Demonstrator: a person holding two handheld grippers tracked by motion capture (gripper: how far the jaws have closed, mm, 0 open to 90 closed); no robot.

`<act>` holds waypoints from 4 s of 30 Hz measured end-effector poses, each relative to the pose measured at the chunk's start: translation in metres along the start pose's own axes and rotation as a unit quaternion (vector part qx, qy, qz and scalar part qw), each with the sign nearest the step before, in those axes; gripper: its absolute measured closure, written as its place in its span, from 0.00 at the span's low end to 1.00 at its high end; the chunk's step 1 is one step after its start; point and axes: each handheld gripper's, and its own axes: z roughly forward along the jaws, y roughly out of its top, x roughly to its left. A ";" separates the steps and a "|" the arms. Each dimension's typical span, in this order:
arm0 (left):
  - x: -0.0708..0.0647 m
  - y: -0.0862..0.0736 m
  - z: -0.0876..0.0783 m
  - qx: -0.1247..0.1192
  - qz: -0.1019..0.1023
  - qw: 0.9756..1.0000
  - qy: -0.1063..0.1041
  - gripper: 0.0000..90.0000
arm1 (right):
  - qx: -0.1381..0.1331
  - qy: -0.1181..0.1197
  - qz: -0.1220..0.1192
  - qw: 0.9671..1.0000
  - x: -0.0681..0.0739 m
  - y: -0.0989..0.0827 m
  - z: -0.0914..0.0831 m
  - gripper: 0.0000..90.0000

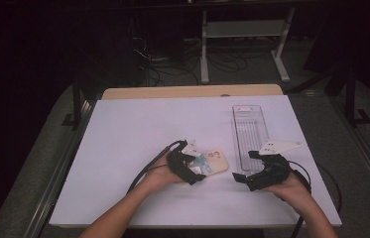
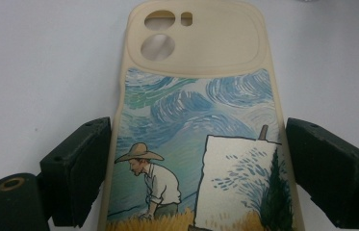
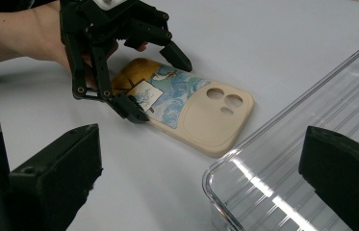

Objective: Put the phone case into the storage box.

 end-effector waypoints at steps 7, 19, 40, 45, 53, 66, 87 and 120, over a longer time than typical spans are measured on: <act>0.002 0.005 -0.011 -0.009 0.002 1.000 -0.006 0.13 | -0.002 0.000 0.001 1.000 0.000 0.000 -0.001 0.01; 0.012 0.012 -0.048 -0.020 0.000 0.999 -0.028 0.13 | -0.002 0.000 -0.001 1.000 -0.001 0.000 -0.001 0.01; 0.027 0.004 -0.100 -0.033 0.008 0.998 -0.060 0.13 | -0.001 0.001 0.002 1.000 -0.001 0.002 0.000 0.01; 0.029 -0.002 -0.108 -0.028 0.014 0.998 -0.060 0.13 | -0.002 0.004 0.000 1.000 -0.003 0.006 -0.002 0.01; 0.033 -0.008 -0.121 -0.021 0.018 0.998 -0.060 0.13 | 0.003 0.014 0.001 1.000 -0.006 0.012 0.000 0.01; 0.036 -0.010 -0.124 -0.020 0.022 0.997 -0.066 0.13 | 0.007 0.021 -0.014 1.000 -0.011 0.029 0.006 0.01; 0.035 -0.011 -0.122 -0.016 0.026 0.998 -0.062 0.13 | 0.026 0.044 -0.021 0.998 -0.025 0.063 0.023 0.01; 0.038 -0.010 -0.121 -0.009 0.049 0.996 -0.075 0.13 | 0.028 0.078 -0.047 0.995 -0.038 0.088 0.050 0.01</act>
